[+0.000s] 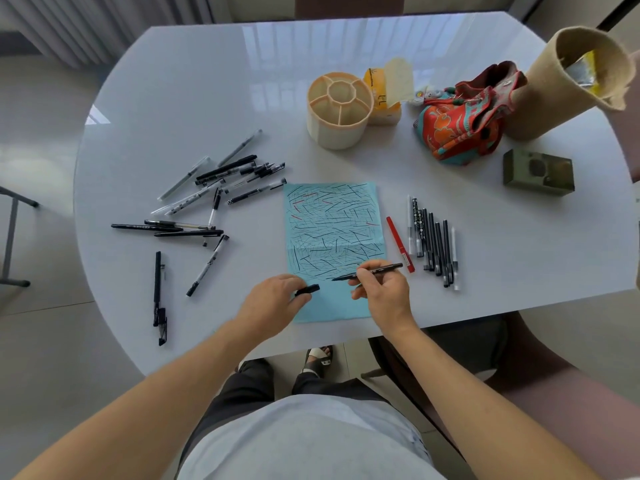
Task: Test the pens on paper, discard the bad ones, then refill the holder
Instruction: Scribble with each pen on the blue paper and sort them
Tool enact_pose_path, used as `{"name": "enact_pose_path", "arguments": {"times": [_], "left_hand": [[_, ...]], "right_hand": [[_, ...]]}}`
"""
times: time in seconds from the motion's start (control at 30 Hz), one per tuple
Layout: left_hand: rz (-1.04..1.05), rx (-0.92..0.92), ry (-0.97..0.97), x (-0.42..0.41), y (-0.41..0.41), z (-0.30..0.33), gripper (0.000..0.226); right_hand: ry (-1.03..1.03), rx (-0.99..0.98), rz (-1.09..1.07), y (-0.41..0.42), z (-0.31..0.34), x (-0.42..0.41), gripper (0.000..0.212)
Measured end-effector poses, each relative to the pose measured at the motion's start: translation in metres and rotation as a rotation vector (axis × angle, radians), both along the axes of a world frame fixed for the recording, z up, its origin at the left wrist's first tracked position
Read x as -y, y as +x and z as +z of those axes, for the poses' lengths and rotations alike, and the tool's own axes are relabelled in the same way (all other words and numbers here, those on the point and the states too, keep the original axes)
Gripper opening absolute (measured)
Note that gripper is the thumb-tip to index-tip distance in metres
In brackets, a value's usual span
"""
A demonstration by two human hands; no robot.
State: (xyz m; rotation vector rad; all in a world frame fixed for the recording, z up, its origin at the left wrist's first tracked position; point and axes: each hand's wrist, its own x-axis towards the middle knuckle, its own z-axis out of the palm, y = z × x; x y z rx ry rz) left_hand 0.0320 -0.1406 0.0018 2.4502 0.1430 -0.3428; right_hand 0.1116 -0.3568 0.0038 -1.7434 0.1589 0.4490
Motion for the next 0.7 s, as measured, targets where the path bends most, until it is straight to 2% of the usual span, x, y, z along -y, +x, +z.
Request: {"name": "enact_pose_path", "arguments": {"times": [0.13,0.37,0.47,0.63,0.67,0.7], "left_hand": [[-0.004,-0.009,-0.029,0.003,0.002,0.004,0.021],[-0.032,-0.030,-0.039,0.010,0.011,0.017,0.015],[-0.009,-0.017,-0.070,0.016,0.017,0.020,0.019],[-0.007,-0.058,-0.161,0.017,0.020,0.015,0.015],[-0.009,-0.078,-0.166,0.015,0.022,0.013,0.017],[-0.004,-0.091,-0.150,0.012,0.023,0.010,0.029]], "right_hand": [[0.147,-0.069,0.002,-0.006,0.006,-0.005,0.009],[0.210,-0.191,0.078,-0.013,0.003,-0.017,0.011],[0.209,-0.228,0.037,-0.013,0.000,-0.023,0.016],[0.074,-0.200,0.198,0.011,0.007,-0.018,0.015],[-0.005,-0.175,0.226,0.024,0.010,-0.014,0.013],[-0.134,-0.128,0.244,0.041,0.011,-0.010,0.012]]}}
